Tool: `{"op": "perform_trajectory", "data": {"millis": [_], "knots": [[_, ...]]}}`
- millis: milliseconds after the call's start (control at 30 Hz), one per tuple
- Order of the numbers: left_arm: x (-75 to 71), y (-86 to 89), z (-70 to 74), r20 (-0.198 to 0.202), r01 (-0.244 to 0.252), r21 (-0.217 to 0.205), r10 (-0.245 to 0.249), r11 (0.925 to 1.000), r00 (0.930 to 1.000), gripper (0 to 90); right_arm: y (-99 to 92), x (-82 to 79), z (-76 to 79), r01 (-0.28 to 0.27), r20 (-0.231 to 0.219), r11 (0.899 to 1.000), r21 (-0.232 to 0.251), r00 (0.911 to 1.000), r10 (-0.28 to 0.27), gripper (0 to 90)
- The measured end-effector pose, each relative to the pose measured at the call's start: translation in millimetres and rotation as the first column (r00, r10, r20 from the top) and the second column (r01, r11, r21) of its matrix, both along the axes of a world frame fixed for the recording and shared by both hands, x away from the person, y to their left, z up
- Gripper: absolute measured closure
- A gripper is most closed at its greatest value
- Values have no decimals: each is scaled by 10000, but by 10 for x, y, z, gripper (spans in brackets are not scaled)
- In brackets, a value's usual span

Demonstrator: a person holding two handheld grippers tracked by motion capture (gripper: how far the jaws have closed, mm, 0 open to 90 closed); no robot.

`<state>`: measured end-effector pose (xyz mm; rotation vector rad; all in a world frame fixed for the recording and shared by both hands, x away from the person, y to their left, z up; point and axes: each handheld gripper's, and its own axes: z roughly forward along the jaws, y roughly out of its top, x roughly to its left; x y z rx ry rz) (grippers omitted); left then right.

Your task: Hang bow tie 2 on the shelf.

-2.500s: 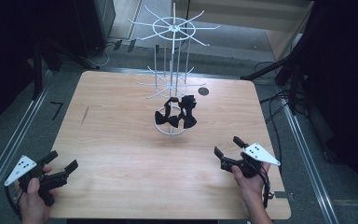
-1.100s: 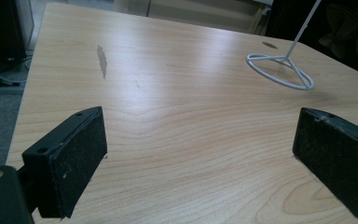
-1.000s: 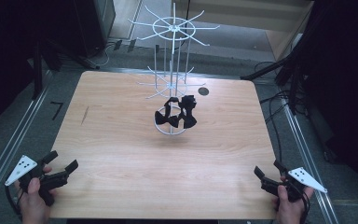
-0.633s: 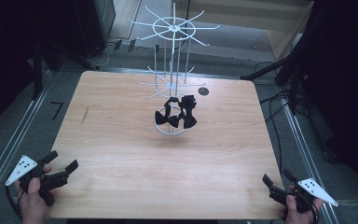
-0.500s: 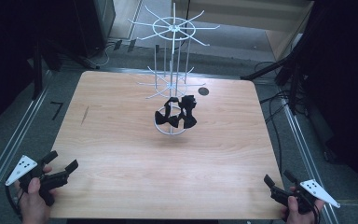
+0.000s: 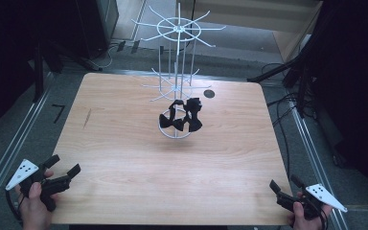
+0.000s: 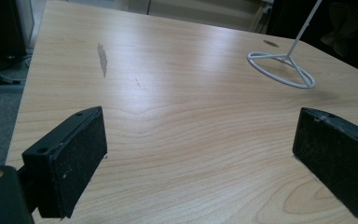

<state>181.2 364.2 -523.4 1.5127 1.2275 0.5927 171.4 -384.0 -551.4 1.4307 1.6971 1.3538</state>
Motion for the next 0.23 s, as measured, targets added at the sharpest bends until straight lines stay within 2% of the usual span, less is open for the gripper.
{"op": "perform_trajectory", "data": {"millis": [100,233], "knots": [[10,-2,-2,-36,42,-31,-42,10000,10000,37,16,15,2,-75,-88,9998,-163,9999,74,86],[16,-6,-1,-51,54,-35,-54,10000,10000,37,15,29,2,119,-121,9999,-92,9999,-120,85]]}}
